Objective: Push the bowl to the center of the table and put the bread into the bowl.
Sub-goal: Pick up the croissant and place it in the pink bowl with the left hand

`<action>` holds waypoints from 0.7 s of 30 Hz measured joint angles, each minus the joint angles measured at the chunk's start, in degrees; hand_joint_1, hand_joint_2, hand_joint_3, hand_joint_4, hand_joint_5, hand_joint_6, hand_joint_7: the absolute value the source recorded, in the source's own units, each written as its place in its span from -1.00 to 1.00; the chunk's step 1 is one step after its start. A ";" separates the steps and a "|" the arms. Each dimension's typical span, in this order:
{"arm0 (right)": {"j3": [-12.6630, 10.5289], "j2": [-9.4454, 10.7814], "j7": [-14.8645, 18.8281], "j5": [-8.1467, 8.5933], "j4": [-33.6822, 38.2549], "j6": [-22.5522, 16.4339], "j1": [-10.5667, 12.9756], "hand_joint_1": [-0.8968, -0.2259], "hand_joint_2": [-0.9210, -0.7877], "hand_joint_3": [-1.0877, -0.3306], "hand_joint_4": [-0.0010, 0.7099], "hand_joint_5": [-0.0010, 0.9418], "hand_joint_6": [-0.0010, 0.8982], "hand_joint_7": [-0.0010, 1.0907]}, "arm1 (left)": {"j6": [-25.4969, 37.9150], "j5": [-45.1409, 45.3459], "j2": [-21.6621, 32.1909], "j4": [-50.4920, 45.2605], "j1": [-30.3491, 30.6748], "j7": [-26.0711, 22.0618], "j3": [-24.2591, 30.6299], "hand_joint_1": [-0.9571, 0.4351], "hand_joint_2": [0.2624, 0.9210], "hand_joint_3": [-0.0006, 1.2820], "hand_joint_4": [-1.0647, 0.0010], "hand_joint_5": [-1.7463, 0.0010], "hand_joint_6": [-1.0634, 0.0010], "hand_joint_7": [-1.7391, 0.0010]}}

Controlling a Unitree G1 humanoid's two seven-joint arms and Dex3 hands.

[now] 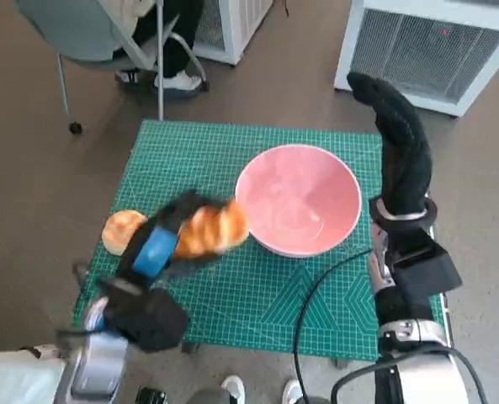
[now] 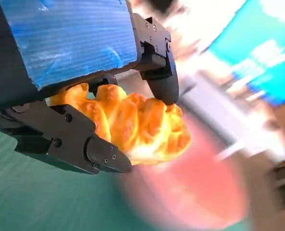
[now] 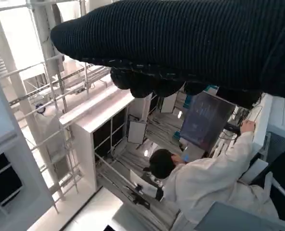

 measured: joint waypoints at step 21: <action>0.56 -1.02 3.18 1.84 -1.72 -0.02 1.56 -0.03 -1.00 -0.14 0.05 -1.00 -0.59 -0.37 | -16.56 4.72 -6.91 31.93 -26.23 6.54 -8.93 0.37 1.00 -0.82 -0.20 -0.38 -0.06 -0.44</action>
